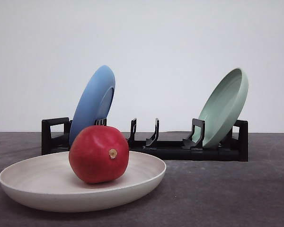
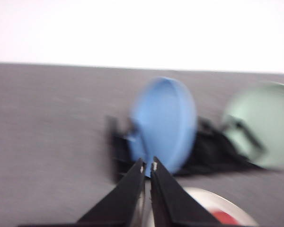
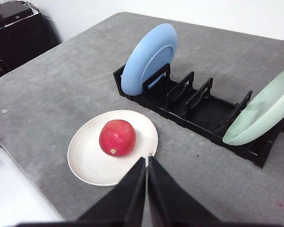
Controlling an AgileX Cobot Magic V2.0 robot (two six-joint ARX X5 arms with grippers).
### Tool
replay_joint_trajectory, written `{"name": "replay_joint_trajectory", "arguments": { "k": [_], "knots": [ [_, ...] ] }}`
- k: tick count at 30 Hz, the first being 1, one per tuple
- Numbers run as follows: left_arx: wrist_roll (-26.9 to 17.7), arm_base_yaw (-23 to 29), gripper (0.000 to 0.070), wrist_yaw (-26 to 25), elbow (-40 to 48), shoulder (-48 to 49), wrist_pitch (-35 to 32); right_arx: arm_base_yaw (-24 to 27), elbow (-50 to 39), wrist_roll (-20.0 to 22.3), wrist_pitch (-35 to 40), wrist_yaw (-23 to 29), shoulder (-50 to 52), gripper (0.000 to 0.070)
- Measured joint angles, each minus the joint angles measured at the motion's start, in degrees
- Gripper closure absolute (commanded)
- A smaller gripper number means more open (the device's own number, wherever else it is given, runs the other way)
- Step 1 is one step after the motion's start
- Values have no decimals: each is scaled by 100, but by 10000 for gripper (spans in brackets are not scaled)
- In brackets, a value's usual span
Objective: Place pomegranate in white plate
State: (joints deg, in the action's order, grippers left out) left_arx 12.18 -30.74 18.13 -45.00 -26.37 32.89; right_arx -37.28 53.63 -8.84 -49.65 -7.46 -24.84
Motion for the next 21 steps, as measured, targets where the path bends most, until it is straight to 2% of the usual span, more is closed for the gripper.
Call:
{"name": "replay_joint_trajectory", "arguments": {
  "k": [4, 8, 16, 21],
  "knots": [
    [-742, 968, 700, -89, 1116, 607, -1038, 0, 0, 0, 0, -2, 0, 700],
    [-1179, 1787, 700, -295, 2028, 1193, -1522, 0, 0, 0, 0, -1, 0, 700],
    [-1592, 2749, 700, -1222, 3563, 1956, -2385, 0, 0, 0, 0, 0, 0, 700],
    [-1624, 3080, 700, -1839, 4165, 2333, -2415, 0, 0, 0, 0, -2, 0, 700]
  ]
}}
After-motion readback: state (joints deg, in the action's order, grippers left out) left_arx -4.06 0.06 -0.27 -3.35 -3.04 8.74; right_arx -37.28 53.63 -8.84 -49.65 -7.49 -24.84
